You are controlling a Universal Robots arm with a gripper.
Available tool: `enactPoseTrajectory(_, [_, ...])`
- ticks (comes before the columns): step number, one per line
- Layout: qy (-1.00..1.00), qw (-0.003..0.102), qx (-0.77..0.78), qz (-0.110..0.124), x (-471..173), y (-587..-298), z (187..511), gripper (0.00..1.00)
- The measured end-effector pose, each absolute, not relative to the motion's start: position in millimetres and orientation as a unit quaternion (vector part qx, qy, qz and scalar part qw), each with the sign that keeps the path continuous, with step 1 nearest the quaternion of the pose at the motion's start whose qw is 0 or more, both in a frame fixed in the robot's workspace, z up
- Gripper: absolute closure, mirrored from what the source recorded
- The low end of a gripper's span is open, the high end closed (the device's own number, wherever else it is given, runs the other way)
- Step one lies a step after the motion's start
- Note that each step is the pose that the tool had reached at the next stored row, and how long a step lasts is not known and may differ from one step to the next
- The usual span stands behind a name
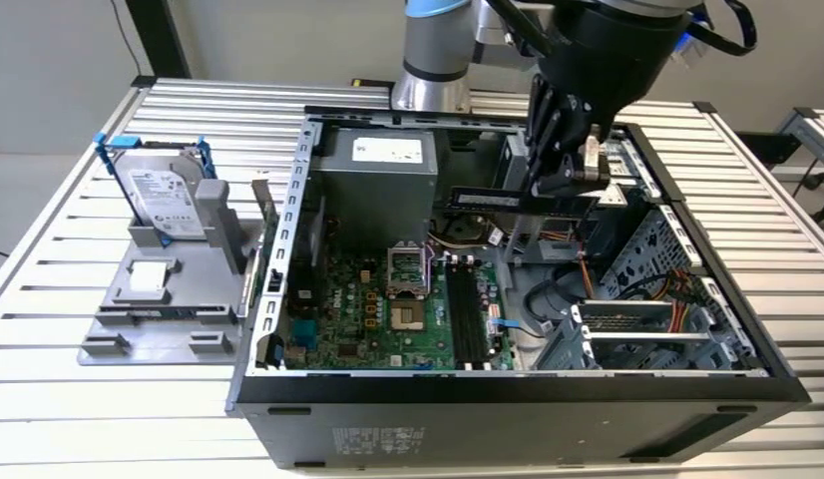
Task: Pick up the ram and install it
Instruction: 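Pick up the ram and move it above insertion slot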
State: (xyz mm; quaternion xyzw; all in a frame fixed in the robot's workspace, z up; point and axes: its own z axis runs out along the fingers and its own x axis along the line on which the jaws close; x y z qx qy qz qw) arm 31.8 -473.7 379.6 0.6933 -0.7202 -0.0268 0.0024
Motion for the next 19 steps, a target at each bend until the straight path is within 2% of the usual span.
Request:
enactPoseTrajectory(9, [-0.725, 0.002, 0.688, -0.027, 39, -463, 380, 1.00])
enactPoseTrajectory(19, [-0.718, 0.002, 0.695, -0.027, 42, -464, 380, 1.00])
